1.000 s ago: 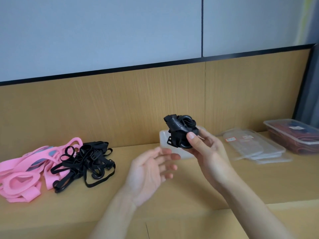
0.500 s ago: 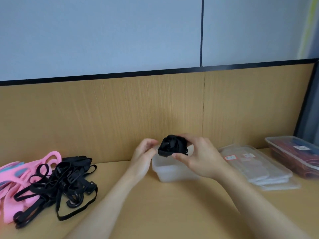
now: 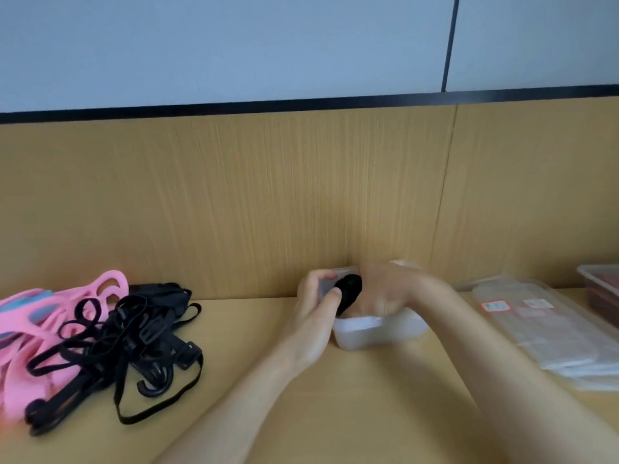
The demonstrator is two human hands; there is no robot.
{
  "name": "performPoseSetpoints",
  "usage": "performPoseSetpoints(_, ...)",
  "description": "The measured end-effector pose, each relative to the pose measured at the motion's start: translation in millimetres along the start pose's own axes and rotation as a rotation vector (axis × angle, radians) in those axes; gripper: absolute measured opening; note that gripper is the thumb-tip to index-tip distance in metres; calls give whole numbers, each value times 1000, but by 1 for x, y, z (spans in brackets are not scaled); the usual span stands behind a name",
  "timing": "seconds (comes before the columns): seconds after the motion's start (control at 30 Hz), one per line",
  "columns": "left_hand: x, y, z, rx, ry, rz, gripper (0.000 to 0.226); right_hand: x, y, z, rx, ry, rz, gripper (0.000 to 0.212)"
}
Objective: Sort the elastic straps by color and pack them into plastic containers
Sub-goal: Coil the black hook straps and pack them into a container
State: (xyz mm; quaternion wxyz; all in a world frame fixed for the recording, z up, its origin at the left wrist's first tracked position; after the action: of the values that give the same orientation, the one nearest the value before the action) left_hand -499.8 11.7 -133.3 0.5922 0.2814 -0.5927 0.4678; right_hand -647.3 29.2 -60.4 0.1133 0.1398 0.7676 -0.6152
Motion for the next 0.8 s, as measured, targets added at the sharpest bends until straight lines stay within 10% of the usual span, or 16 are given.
performPoseSetpoints(0.37,8,-9,-1,45,29,71,7,33,-14,-30,32,-185,435,37)
performPoseSetpoints(0.47,10,-9,-3,52,30,104,10,37,-7,-25,150,-212,383,14)
performPoseSetpoints(0.8,11,-3,-4,60,-10,18,18,31,-1,-18,225,-182,343,33)
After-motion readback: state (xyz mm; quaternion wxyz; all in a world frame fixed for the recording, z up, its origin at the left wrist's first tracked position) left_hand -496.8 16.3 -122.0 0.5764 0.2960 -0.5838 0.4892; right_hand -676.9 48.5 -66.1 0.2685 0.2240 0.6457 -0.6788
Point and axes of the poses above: each hand's wrist, its own z-axis towards the middle knuckle, its own y-axis out of the palm, x = y × z, the point moved 1 cm from there along z, towards the middle knuckle, and after that the axes turned 5 degrees about -y, right-handed, at the moved point
